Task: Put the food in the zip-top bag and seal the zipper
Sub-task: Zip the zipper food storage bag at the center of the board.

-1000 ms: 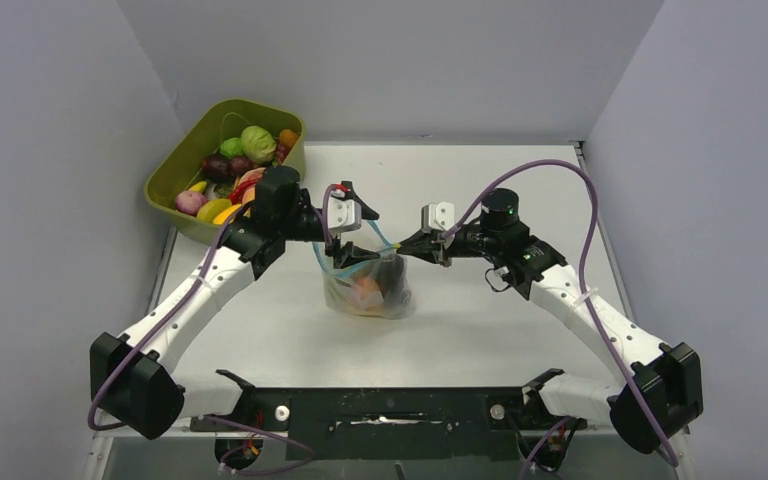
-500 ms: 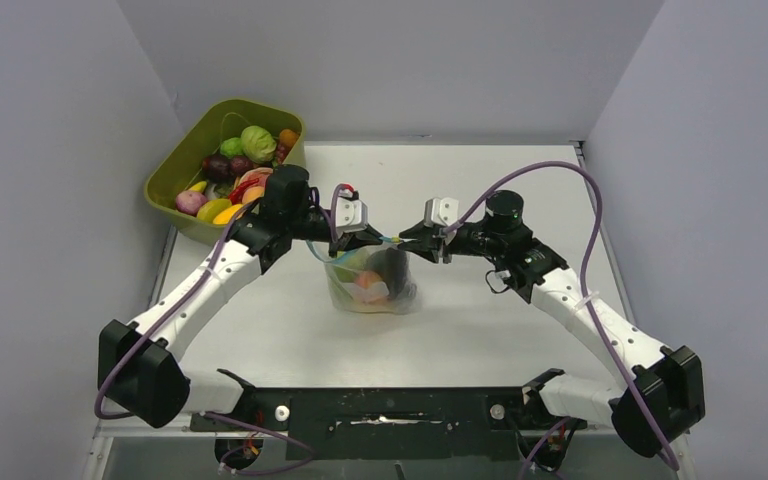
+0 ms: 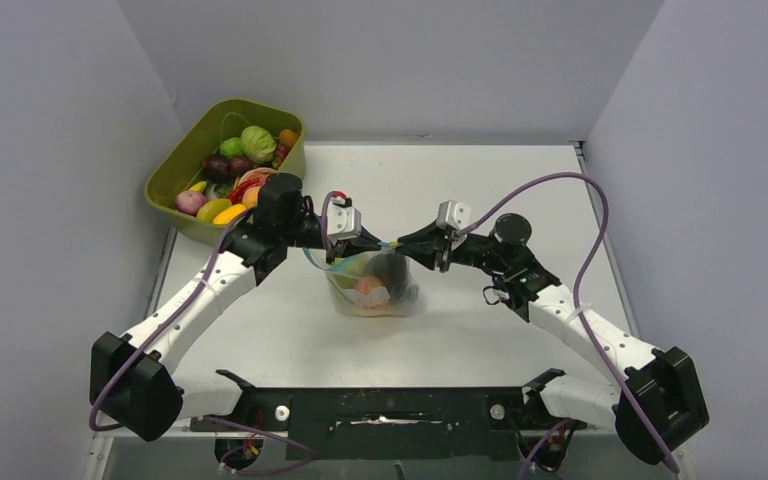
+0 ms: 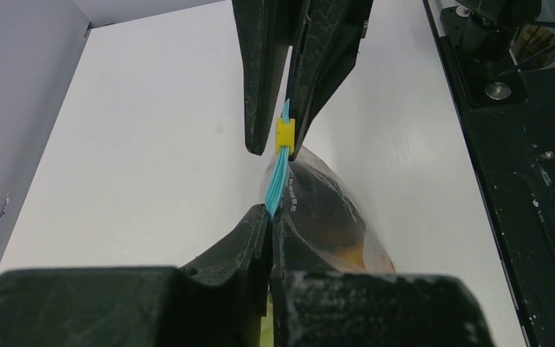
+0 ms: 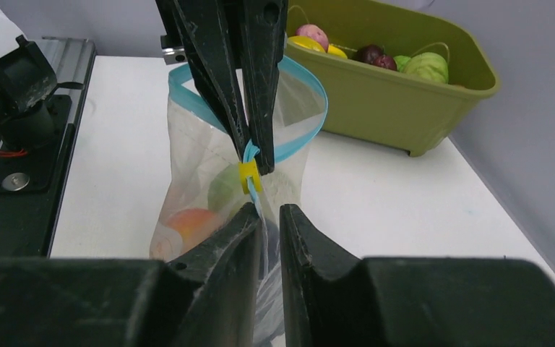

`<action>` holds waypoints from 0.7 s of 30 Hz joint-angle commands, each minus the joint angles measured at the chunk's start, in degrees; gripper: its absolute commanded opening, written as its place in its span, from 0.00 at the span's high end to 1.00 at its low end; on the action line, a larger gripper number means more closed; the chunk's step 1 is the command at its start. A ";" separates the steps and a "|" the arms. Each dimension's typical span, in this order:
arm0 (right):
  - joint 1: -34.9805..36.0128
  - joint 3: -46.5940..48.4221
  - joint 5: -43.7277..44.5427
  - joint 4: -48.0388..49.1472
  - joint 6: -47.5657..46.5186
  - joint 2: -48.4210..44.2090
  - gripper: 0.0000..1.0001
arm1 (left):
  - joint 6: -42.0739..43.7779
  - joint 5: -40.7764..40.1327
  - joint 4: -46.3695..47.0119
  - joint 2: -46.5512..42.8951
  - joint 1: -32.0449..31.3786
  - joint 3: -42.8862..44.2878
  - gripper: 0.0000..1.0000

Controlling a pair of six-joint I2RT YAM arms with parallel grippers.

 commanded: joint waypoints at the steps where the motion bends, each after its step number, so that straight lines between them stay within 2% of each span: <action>1: 0.05 0.06 -0.39 10.89 3.87 0.76 0.85 | -1.62 3.62 6.33 -2.71 -0.16 0.34 1.00; 4: 0.08 0.20 -1.64 12.37 5.10 1.31 0.99 | -2.39 3.57 6.96 -3.20 -0.16 0.07 1.00; 5: 0.06 0.30 -1.97 12.34 5.24 1.38 1.00 | -2.82 3.34 7.39 -3.47 -0.17 -0.09 1.00; 9: 0.15 0.39 -2.62 11.84 5.10 1.20 1.00 | -10.68 1.50 14.17 -5.01 -0.16 -1.97 0.70; 10: 0.16 0.52 -2.82 11.67 4.96 1.19 1.00 | -12.30 2.27 15.97 -5.19 -0.35 -2.40 0.67; 12: 0.28 0.94 -3.40 11.23 4.77 1.47 1.00 | -14.62 4.05 19.77 -5.43 -0.85 -3.18 0.66; 15: 0.65 1.94 -3.95 10.42 4.29 1.74 1.00 | -17.45 2.65 23.87 -5.98 -2.14 -4.39 0.66; 21: 1.65 2.61 -3.73 9.61 3.63 1.57 1.00 | -16.70 -0.19 21.28 -4.31 -4.09 -2.64 0.72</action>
